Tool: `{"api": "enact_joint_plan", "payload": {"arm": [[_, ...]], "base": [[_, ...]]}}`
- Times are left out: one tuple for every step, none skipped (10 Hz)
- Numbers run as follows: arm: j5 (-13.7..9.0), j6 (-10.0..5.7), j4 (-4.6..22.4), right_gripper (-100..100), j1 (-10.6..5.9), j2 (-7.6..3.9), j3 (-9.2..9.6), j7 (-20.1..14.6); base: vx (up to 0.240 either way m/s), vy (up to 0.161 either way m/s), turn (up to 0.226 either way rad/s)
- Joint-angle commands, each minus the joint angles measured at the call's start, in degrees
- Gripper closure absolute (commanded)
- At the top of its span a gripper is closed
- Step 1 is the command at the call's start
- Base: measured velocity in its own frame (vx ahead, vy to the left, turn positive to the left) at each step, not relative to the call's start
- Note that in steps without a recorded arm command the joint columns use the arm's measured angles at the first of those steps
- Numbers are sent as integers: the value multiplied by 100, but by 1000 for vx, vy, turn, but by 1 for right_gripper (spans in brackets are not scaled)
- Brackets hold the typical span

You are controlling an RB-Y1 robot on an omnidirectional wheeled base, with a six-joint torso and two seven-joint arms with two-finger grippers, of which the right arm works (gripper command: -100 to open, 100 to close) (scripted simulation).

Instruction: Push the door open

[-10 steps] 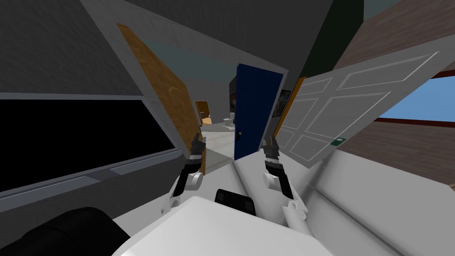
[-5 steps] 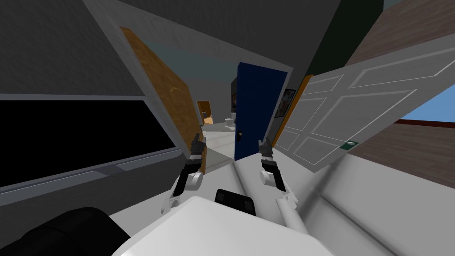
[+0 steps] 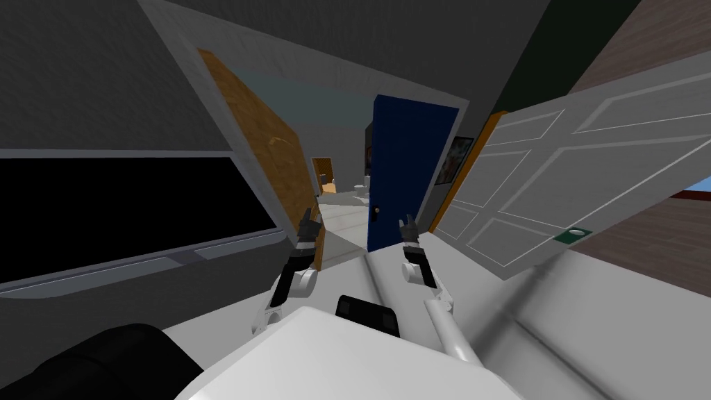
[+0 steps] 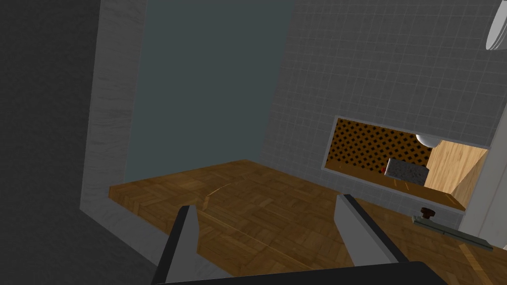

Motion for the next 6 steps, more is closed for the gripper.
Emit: {"api": "enact_joint_plan", "payload": {"arm": [[-2,40,201,-100,-75,-1,12,4],[-6,61,416,-100,-255,-1,33,3],[-6,61,514,-100,-255,-1,33,3],[-10,82,694,-100,-435,-1,54,3],[-10,82,827,-100,-435,-1,54,3],[-14,104,992,-100,-615,-1,74,3]], "base": [[29,-59,54],[33,-67,94],[26,-60,59],[23,-63,113],[22,-56,67],[26,-72,116]]}}
